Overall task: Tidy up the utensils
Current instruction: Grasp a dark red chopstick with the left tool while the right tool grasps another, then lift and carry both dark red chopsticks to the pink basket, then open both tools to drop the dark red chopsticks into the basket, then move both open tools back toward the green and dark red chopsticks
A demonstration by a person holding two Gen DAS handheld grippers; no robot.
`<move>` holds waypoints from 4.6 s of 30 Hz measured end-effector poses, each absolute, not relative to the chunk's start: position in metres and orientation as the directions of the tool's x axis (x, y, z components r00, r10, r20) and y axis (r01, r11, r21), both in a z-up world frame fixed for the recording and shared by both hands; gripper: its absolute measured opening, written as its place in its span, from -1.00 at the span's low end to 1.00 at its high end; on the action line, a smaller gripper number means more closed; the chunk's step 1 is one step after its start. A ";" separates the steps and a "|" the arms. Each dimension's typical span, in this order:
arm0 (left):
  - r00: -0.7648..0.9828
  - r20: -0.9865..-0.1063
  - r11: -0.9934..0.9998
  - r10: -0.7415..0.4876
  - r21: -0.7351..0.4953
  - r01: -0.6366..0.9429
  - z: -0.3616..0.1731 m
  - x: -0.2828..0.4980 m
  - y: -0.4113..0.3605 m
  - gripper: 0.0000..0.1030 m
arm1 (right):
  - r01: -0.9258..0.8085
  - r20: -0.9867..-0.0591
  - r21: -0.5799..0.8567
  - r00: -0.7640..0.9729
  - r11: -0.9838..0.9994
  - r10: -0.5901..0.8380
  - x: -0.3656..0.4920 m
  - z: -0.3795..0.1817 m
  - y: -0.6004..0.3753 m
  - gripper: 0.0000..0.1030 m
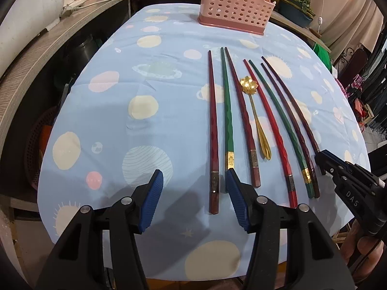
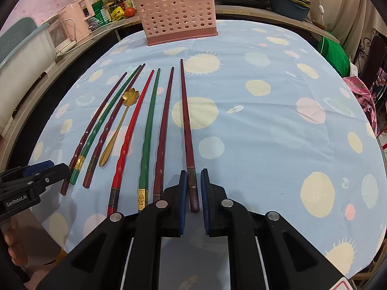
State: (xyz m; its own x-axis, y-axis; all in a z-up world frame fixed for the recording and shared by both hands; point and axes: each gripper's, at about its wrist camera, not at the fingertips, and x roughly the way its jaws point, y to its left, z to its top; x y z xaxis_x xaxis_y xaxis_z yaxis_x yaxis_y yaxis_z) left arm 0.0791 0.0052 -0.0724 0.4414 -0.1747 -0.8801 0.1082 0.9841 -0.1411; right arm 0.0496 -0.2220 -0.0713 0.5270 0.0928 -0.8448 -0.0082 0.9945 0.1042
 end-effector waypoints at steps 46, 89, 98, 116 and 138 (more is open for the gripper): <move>0.699 -0.695 0.981 -0.169 -0.188 0.050 0.063 0.120 0.033 -0.87 | -0.012 -0.631 0.204 0.762 0.979 0.141 0.081 0.069 -0.255 -0.86; 0.943 -0.270 0.972 -0.194 -0.184 0.147 0.274 0.324 -0.027 -0.87 | -0.075 -0.312 0.320 0.933 0.944 0.180 0.315 0.232 -0.269 -0.86; 0.904 -0.378 0.972 -0.201 -0.190 0.137 0.211 0.372 -0.035 -0.87 | -0.036 -0.431 0.273 0.889 0.961 0.156 0.361 0.175 -0.258 -0.86; 0.887 -0.423 0.977 -0.185 -0.179 0.119 0.183 0.366 -0.037 -0.32 | -0.022 -0.469 0.272 0.870 0.962 0.152 0.347 0.149 -0.262 -0.38; 0.833 -0.543 0.994 -0.109 -0.087 0.073 0.128 0.216 -0.008 0.01 | -0.065 -0.557 0.266 0.804 0.962 0.208 0.181 0.112 -0.257 -0.20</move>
